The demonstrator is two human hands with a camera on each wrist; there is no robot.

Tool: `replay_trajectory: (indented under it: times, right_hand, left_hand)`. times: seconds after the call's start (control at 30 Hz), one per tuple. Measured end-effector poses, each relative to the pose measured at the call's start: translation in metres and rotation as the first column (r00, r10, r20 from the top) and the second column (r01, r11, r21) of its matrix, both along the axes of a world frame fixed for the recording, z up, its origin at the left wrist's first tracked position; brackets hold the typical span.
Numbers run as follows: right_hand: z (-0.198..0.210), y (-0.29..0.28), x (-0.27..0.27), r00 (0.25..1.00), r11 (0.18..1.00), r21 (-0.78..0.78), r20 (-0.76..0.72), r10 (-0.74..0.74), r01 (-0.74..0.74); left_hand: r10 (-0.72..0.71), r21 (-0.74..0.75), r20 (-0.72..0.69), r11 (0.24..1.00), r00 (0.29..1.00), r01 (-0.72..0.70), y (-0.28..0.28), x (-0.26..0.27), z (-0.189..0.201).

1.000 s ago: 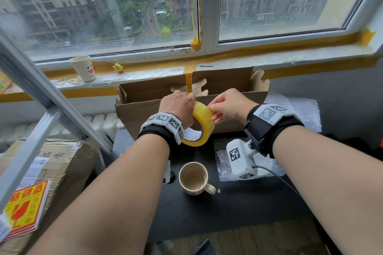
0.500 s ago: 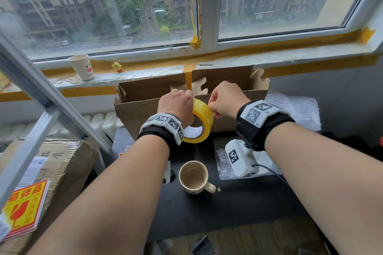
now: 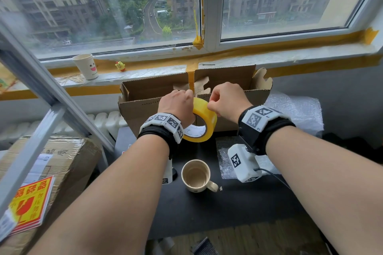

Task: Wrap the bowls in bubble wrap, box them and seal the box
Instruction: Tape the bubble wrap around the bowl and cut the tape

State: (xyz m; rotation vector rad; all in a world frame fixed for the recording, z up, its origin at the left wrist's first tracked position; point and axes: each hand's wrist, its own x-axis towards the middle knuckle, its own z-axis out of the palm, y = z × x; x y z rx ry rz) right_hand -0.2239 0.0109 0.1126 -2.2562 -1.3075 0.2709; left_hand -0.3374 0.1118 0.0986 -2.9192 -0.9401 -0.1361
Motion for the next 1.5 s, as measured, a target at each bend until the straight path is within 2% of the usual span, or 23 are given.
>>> replay_trajectory:
  times: [0.1, 0.17, 0.23, 0.4, 0.47, 0.7, 0.93, 0.97, 1.03, 1.1, 1.2, 1.37, 1.5]
  right_hand:
    - [-0.004, -0.003, 0.004, 0.991, 0.999, 0.037, -0.134, 0.020, -0.015]
    - [-0.002, -0.005, 0.007, 0.969, 0.998, -0.004, -0.241, 0.058, -0.061]
    - [0.000, -0.005, 0.009, 0.964, 0.995, -0.041, -0.255, 0.079, -0.092]
    - [0.004, 0.000, 0.000, 0.992, 0.988, -0.112, 0.046, 0.115, -0.109]
    - [0.002, 0.001, -0.003, 0.988, 0.991, -0.100, 0.117, 0.101, -0.089]
    - [0.003, 0.004, -0.006, 0.963, 0.988, -0.104, 0.234, 0.132, -0.110]
    - [0.008, 0.003, -0.007, 0.935, 0.967, -0.208, 0.289, 0.206, -0.149]
    - [0.009, 0.002, -0.004, 0.944, 0.971, -0.200, 0.274, 0.184, -0.132]
    - [0.013, -0.001, 0.005, 0.983, 0.983, -0.154, 0.133, 0.123, -0.102]
    - [0.015, -0.003, 0.010, 0.992, 0.984, -0.126, -0.021, 0.124, -0.126]
    - [0.012, -0.001, 0.003, 0.973, 0.962, -0.178, -0.139, 0.185, -0.208]
    - [0.002, 0.008, -0.009, 0.990, 0.978, -0.152, -0.055, 0.133, -0.140]
    - [0.003, 0.008, -0.012, 0.987, 0.967, -0.199, -0.032, 0.155, -0.159]
  left_hand:
    - [-0.003, 0.004, -0.009, 1.000, 1.000, 0.003, 0.002, -0.003, 0.000]
    - [-0.021, 0.024, -0.035, 0.999, 0.999, 0.022, 0.003, -0.005, -0.001]
    - [-0.038, 0.046, -0.046, 0.998, 0.998, 0.040, 0.002, -0.006, -0.001]
    - [-0.052, 0.059, -0.027, 0.997, 0.998, 0.053, 0.000, -0.006, -0.001]
    - [-0.050, 0.060, -0.018, 0.997, 0.999, 0.051, 0.001, -0.006, 0.001]
    - [-0.038, 0.066, 0.000, 0.997, 0.999, 0.037, 0.004, -0.008, 0.002]
    - [-0.134, 0.096, -0.090, 0.985, 0.987, 0.143, 0.006, -0.011, 0.005]
    - [-0.164, 0.108, -0.126, 0.978, 0.978, 0.178, 0.007, -0.012, 0.005]
    - [-0.187, 0.119, -0.184, 0.970, 0.965, 0.211, 0.009, -0.016, 0.002]
    - [-0.138, 0.093, -0.155, 0.984, 0.978, 0.153, 0.013, -0.021, -0.001]
    - [-0.080, 0.069, -0.088, 0.994, 0.993, 0.087, 0.015, -0.023, -0.003]
    - [-0.101, 0.120, -0.104, 0.986, 0.989, 0.113, 0.012, -0.021, 0.002]
    - [-0.115, 0.145, -0.132, 0.980, 0.985, 0.134, 0.009, -0.021, 0.002]
